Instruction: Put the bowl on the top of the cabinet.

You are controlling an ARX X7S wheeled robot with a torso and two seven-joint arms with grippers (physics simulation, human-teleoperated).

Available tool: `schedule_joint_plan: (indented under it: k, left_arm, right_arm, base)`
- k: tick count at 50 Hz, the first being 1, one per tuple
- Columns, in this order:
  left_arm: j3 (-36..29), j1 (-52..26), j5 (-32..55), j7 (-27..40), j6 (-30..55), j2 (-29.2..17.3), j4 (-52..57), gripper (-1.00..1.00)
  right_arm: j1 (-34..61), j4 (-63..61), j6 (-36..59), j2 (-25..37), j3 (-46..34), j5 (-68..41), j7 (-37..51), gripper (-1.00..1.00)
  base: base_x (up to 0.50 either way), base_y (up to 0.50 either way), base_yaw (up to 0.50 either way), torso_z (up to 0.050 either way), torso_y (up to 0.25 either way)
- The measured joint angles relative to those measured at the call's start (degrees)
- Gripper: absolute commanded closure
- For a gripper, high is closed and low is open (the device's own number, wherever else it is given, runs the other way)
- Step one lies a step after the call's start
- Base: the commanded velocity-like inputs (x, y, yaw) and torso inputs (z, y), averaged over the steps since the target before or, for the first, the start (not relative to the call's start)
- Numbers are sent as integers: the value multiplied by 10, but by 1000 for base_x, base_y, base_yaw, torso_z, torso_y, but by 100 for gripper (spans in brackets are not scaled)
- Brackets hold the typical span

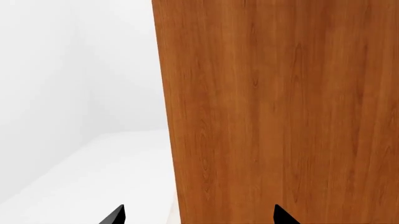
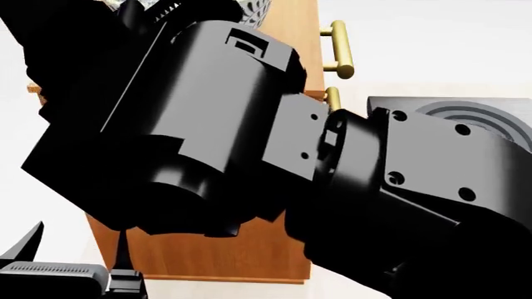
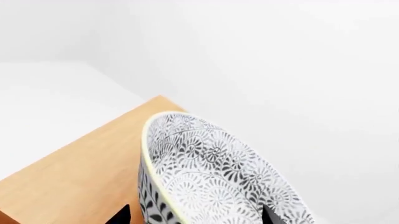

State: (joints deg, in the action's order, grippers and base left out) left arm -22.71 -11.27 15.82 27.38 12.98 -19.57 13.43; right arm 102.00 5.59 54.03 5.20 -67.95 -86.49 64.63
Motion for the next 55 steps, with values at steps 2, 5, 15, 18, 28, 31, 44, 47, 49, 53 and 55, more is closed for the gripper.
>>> schedule_joint_plan:
  k: [2,5,15,18,28,31,44,47,49,53,55]
  left_arm:
    - [0,0,0,0,0,0,-1,-100]
    - [-1,0,0,0,-1,0,-1,-100]
    - [-3,-1,0,0,-3,0,-3,-100]
    - [-4,-1,0,1,-3,0,-3,-100]
    - [-8,-4,-1,3,1,1,0,-100]
    - [-9,-5,-2,4,2,1,1,-100]
    - [-13,-8,-3,8,9,1,5,-100]
    - [-14,-9,-4,9,10,1,6,-100]
    - [-15,-10,-4,9,10,1,6,-100]
    - [-15,-11,-4,10,12,1,8,-100]
    - [-16,-11,-4,11,13,0,9,-100]
  right_arm:
    - [5,-4,3,4,3,-6,4,-100]
    - [16,-11,10,11,10,-19,12,-100]
    - [67,-47,39,49,41,-75,50,-100]
    - [84,-61,49,64,51,-94,63,-100]
    - [133,-106,77,112,76,-153,104,-100]
    - [143,-118,83,128,82,-167,113,-100]
    - [140,-232,78,233,113,-246,175,-100]
    - [128,-269,69,261,120,-259,188,-100]
    - [118,-294,61,279,126,-266,195,-100]
    - [91,-343,46,316,134,-267,206,-100]
    - [74,-366,38,334,138,-262,207,-100]
  base:
    - [0,0,0,0,0]
    - [0,0,0,0,0]
    - [0,0,0,0,0]
    - [0,0,0,0,0]
    - [0,0,0,0,0]
    - [0,0,0,0,0]
    - [0,0,0,0,0]
    - [0,0,0,0,0]
    - [0,0,0,0,0]
    - [0,0,0,0,0]
    - [0,0,0,0,0]
